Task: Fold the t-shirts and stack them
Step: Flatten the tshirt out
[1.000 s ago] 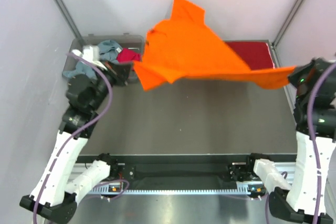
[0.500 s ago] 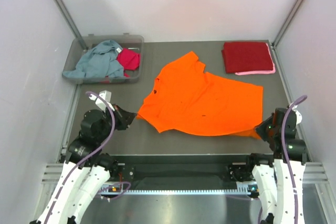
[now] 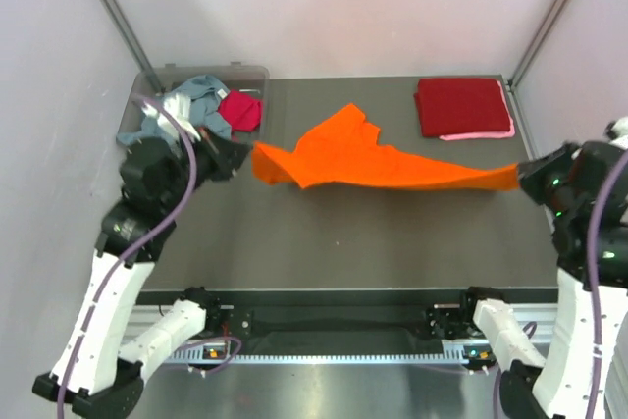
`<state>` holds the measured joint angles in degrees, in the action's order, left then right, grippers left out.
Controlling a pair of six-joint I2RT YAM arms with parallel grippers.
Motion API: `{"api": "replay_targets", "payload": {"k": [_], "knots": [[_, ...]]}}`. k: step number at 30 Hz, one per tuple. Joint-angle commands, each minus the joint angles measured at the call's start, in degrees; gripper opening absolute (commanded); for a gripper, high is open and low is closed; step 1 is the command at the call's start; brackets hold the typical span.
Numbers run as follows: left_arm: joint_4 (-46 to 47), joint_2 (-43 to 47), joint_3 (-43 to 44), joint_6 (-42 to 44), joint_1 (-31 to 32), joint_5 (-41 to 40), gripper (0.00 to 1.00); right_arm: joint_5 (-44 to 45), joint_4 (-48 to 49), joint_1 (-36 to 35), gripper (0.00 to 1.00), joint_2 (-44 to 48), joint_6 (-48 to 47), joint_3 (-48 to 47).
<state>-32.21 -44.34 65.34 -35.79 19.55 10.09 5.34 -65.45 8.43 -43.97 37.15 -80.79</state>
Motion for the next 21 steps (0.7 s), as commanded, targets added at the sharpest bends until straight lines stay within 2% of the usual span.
{"api": "replay_targets", "payload": {"k": [1, 2, 3, 5, 6, 7, 8, 9, 11, 12, 15, 21], "knots": [[2.4, -7.6, 15.6, 4.8, -0.2, 2.7, 0.00, -0.1, -1.3, 0.5, 0.00, -5.5, -3.1, -15.8], [2.0, -8.9, 22.0, 5.8, -0.2, 3.1, 0.00, -0.2, -2.0, 0.5, 0.00, -7.8, -4.3, -19.5], [1.0, -10.8, 24.9, 6.2, -0.2, 3.5, 0.00, -0.1, -1.9, 0.5, 0.00, -8.2, -4.5, -26.3], [-0.2, -12.2, 33.0, 7.0, -0.2, 3.6, 0.00, 1.1, -1.8, 0.5, 0.00, -9.2, -5.7, -32.8], [-2.1, -12.6, 35.8, 7.5, -0.2, 3.5, 0.00, 1.2, -2.6, 0.5, 0.00, -9.9, -6.1, -40.6], [-3.6, -13.6, 41.7, 7.8, -0.3, 3.4, 0.00, 1.6, -4.0, 0.5, 0.00, -11.0, -6.3, -44.8], [-4.8, -14.0, 44.3, 8.6, -0.3, 3.4, 0.00, 1.9, -7.2, 0.5, 0.00, -12.7, -6.4, -51.2], [-5.5, -14.2, 46.5, 8.7, -0.3, 3.2, 0.00, 2.0, -8.5, 0.5, 0.00, -13.1, -6.1, -52.9], [-5.6, -13.1, 50.0, 7.9, -0.3, 3.7, 0.00, 3.0, -8.9, 0.5, 0.00, -10.4, -3.8, -52.0], [-5.1, -11.8, 50.1, 7.1, -0.3, 4.0, 0.00, 2.8, -7.8, 0.5, 0.00, -8.3, -2.9, -47.8], [-4.9, -9.8, 50.4, 4.7, -0.4, 4.8, 0.00, 0.4, -4.2, 0.5, 0.00, -3.2, 0.0, -43.1], [-6.1, -12.0, 49.7, 5.4, -0.4, 3.4, 0.00, -2.4, -4.2, 0.5, 0.00, -6.8, 0.0, -43.0]]}}
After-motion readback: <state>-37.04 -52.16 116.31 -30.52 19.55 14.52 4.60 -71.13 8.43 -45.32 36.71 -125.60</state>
